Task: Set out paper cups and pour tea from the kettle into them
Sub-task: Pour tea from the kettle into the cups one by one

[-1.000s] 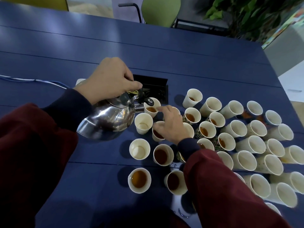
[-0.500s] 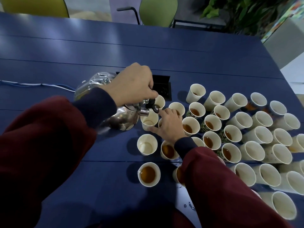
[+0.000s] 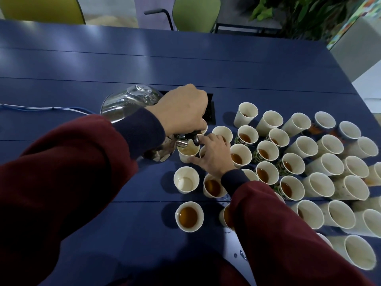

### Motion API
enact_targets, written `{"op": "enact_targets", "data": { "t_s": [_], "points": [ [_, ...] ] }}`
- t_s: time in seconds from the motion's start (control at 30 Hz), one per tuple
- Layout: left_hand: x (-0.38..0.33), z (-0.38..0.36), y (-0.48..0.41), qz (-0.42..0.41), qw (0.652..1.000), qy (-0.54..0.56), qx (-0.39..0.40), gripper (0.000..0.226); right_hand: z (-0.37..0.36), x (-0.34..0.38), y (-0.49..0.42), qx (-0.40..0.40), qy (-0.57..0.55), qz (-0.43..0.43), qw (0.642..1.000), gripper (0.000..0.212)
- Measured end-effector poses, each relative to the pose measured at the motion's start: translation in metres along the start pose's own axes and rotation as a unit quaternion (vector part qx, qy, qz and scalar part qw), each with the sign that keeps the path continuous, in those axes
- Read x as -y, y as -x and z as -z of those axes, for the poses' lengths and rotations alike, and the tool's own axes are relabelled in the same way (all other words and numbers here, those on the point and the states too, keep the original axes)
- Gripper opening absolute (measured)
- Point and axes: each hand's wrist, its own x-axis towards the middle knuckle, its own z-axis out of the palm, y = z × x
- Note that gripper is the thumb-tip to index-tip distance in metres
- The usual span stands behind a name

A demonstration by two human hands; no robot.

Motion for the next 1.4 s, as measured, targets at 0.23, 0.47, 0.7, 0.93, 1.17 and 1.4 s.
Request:
{"op": "enact_targets", "data": {
  "t_s": [0.23, 0.47, 0.7, 0.93, 1.17, 1.4],
  "points": [
    [-0.003, -0.004, 0.002, -0.008, 1.000, -0.018, -0.002, 0.042, 0.002, 0.000, 0.001, 0.010, 0.006, 0.007, 1.000, 0.072],
    [-0.002, 0.000, 0.002, 0.005, 1.000, -0.022, -0.006, 0.042, 0.006, -0.002, 0.001, 0.017, -0.001, 0.013, 1.000, 0.071],
    [0.011, 0.003, 0.006, 0.053, 0.998, 0.007, -0.019, 0.046, 0.010, -0.002, 0.001, 0.025, -0.020, 0.013, 0.999, 0.074],
    [0.048, 0.017, 0.038, 0.181, 0.974, 0.113, -0.077, 0.038, 0.035, 0.000, 0.013, -0.045, -0.181, -0.043, 0.981, 0.059],
    [0.042, 0.028, 0.085, 0.326, 0.830, 0.400, -0.215, 0.044, 0.102, 0.071, 0.043, -0.100, -0.365, -0.011, 0.926, 0.022],
    [-0.021, 0.050, 0.112, 0.254, 0.638, 0.712, -0.145, 0.061, 0.127, 0.135, 0.083, -0.039, -0.460, 0.013, 0.887, 0.039]
  ]
}}
